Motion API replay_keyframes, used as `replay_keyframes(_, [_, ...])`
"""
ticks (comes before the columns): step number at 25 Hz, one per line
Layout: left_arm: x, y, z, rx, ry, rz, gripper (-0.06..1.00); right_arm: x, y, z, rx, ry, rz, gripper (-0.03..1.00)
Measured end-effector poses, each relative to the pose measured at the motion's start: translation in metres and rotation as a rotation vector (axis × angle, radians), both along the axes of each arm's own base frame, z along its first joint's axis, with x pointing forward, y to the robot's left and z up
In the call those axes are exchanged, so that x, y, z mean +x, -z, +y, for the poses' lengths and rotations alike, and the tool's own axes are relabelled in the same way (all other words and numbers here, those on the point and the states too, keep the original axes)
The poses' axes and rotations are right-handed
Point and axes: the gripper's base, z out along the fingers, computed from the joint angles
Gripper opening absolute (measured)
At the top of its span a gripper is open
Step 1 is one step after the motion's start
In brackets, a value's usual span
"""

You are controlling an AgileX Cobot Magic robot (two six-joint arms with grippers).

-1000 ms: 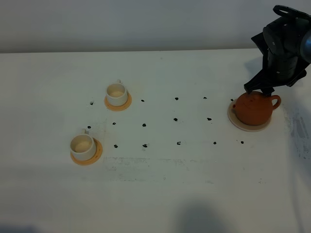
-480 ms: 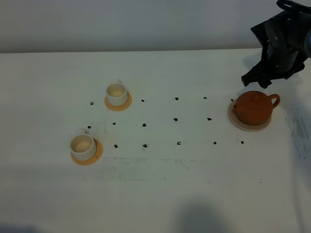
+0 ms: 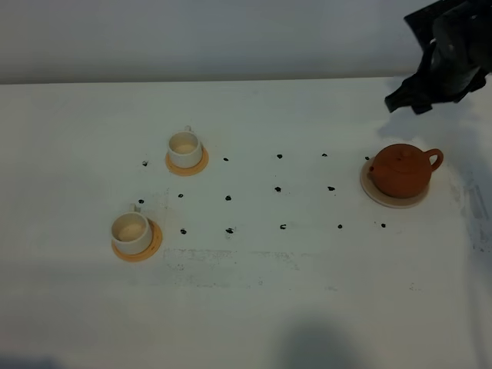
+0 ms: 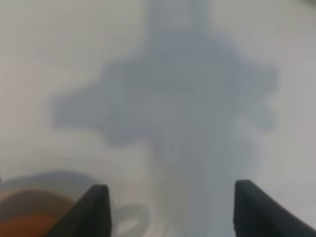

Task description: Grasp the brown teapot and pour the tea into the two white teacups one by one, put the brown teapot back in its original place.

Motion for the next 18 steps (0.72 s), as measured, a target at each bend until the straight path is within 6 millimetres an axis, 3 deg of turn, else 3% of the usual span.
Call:
replay_keyframes(5, [0.0, 0.0, 0.0, 0.0, 0.0, 0.0, 0.61, -0.006, -0.012, -0.019, 0.065, 0.017, -0.087, 0.56])
replay_keyframes(11, [0.0, 0.0, 0.0, 0.0, 0.0, 0.0, 0.61, -0.009, 0.011, -0.036, 0.147, 0.042, -0.125, 0.56])
replay_keyframes(18, [0.0, 0.0, 0.0, 0.0, 0.0, 0.0, 0.61, -0.017, 0.034, -0.041, 0.184, 0.057, -0.111, 0.56])
